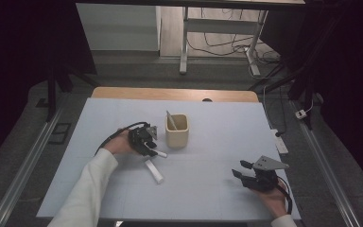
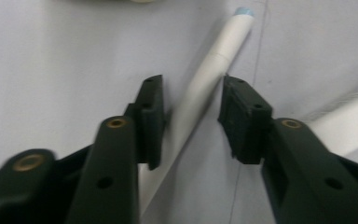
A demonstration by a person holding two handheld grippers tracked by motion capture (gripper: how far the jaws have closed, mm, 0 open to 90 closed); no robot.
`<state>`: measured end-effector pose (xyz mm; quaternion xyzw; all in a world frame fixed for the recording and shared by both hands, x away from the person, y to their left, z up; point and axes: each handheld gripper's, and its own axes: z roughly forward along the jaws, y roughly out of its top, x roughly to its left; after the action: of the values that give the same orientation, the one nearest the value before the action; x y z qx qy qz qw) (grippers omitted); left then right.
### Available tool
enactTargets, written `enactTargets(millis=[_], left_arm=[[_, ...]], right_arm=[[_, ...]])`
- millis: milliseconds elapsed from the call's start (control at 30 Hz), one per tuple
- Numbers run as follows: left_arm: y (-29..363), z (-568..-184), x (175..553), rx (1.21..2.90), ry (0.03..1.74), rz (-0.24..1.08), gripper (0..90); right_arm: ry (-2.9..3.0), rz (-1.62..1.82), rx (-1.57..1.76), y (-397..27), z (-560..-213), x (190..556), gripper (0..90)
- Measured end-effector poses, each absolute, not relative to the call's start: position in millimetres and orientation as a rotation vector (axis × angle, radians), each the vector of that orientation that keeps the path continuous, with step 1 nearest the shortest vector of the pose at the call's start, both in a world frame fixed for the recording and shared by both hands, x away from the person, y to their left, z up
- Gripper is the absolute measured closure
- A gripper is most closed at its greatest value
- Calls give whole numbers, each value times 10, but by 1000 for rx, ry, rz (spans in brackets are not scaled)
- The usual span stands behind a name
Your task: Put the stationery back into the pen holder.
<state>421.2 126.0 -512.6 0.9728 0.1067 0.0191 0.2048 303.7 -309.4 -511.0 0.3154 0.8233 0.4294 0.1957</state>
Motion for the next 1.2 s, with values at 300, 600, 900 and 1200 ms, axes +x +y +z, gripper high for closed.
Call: enactTargets(millis=[300,600,900,1200], left_arm=[[1252,-5123,4196,2724,206,41,765],[1255,-5121,4179,2733,135,75,783],[1259,-5098,4153,2752,115,103,784],[1312,-5044,4158,2737,170,90,784]], right_arm=[[2308,1189,885,-3096,-5104,3031,472],[2310,1187,881,-3095,-5103,3027,471],[2308,1194,879,-3100,-5104,3029,471],[2310,1191,876,-3098,-5105,3031,471]])
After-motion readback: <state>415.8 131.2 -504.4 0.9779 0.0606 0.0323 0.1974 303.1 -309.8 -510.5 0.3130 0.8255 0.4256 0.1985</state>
